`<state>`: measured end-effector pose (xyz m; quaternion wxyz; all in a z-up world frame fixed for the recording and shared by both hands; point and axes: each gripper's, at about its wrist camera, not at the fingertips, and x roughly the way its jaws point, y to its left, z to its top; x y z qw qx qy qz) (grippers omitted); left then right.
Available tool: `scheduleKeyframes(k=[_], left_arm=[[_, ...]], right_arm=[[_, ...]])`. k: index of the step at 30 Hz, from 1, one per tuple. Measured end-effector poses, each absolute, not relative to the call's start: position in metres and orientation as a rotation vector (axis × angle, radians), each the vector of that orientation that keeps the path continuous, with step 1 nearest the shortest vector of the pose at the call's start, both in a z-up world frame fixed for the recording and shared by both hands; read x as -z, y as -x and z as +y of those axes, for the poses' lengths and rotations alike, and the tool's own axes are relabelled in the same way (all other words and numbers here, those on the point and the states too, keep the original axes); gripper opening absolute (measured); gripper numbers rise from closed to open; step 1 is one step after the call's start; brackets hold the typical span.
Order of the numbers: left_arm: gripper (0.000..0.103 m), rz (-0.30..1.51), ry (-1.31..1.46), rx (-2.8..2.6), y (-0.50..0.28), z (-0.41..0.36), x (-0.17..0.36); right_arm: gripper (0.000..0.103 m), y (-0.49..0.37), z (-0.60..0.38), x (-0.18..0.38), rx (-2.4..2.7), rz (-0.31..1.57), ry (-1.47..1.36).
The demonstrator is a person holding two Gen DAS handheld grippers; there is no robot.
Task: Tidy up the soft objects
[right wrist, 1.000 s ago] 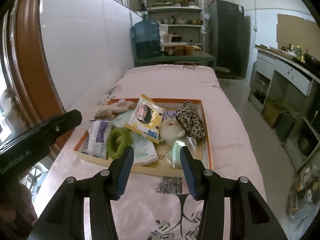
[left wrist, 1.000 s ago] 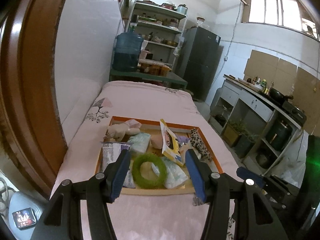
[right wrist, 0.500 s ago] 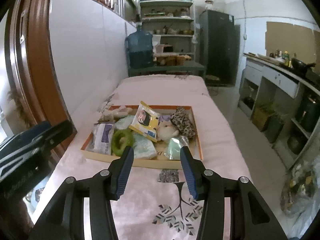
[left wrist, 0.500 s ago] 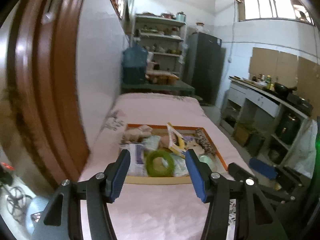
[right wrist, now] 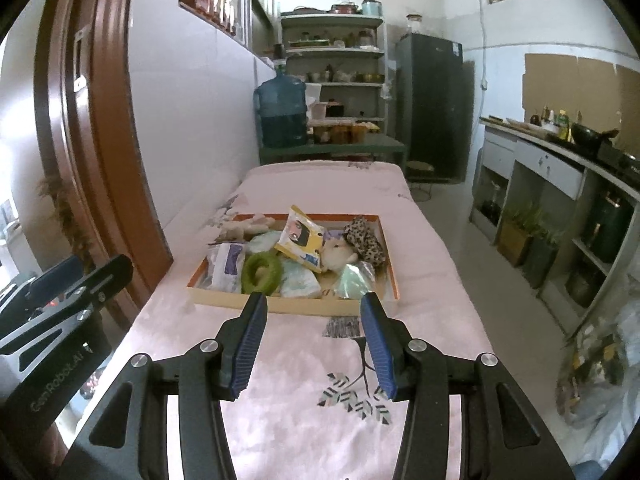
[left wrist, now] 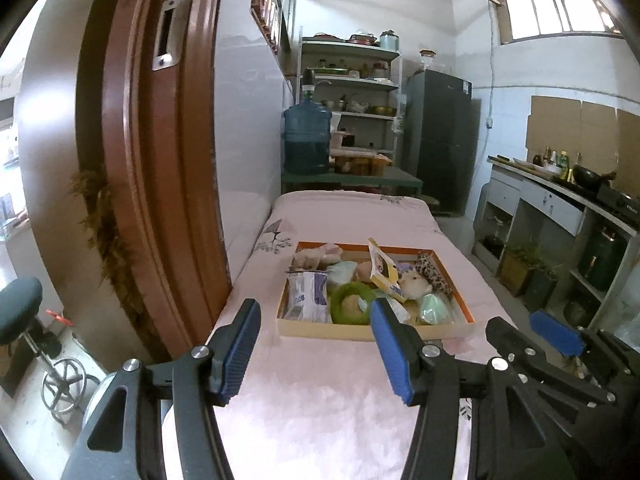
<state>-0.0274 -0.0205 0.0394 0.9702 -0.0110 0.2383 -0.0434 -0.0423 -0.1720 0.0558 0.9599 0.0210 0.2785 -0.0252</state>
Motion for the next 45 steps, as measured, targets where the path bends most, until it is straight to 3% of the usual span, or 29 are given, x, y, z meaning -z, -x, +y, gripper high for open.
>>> scheduleKeyframes(k=[14, 45], left_arm=[[0.057, 0.453, 0.005, 0.079, 0.065, -0.016, -0.044], [0.057, 0.487, 0.019, 0.069, 0.056, -0.009, -0.038]], right_arm=[[0.051, 0.081, -0.157, -0.066, 0.053, 0.519, -0.012], [0.051, 0.073, -0.157, -0.063, 0.048, 0.528, -0.01]])
